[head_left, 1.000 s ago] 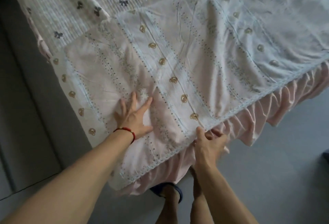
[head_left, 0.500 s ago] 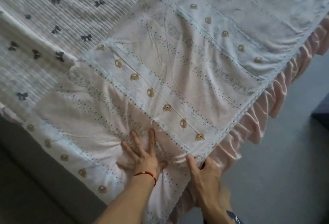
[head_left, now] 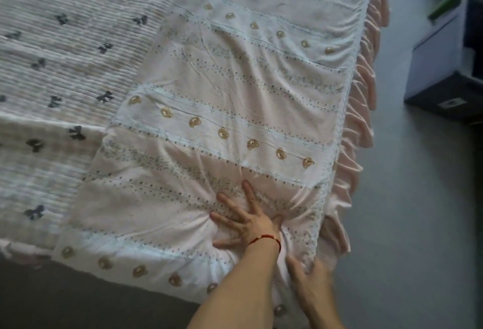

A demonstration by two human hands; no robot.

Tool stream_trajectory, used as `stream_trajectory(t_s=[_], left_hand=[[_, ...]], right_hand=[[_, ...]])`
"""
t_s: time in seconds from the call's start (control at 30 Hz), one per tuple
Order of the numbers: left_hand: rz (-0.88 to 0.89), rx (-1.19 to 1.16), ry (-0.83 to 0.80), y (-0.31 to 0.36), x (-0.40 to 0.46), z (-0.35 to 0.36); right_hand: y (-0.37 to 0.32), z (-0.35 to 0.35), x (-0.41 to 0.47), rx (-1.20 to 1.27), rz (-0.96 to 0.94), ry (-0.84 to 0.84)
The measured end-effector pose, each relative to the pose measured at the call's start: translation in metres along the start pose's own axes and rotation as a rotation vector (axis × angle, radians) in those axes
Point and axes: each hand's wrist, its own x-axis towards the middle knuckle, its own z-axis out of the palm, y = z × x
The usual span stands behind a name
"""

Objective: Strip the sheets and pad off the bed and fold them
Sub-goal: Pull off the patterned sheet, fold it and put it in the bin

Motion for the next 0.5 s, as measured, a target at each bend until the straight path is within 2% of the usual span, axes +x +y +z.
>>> stream_trajectory(t_s=[0.17, 0.3, 0.4, 0.47, 0.5], left_hand=[[0.038, 0.005, 0.06, -0.01, 0.002, 0.012], [0.247, 0.123, 0.062, -0.049, -0.012, 0.015], [0.597, 0.139, 0.131, -0.109, -0.034, -0.004], [0.729, 0.013, 0.205, -0.156, -0.035, -0.032], [0.725, 0.02, 0.263, -0.18, -0.034, -0.048]], right_hand=[[0.02, 0.003, 0.01, 0.005, -0.048, -0.102], [0.036, -0.003, -0.001, 0.116, -0.053, -0.123], [0.059, -0.004, -0.03, 0.223, -0.099, -0.025], [0.059, -0.004, -0.047, 0.163, -0.164, 0.068], [0.06, -0.006, -0.053, 0.1, -0.189, 0.133]])
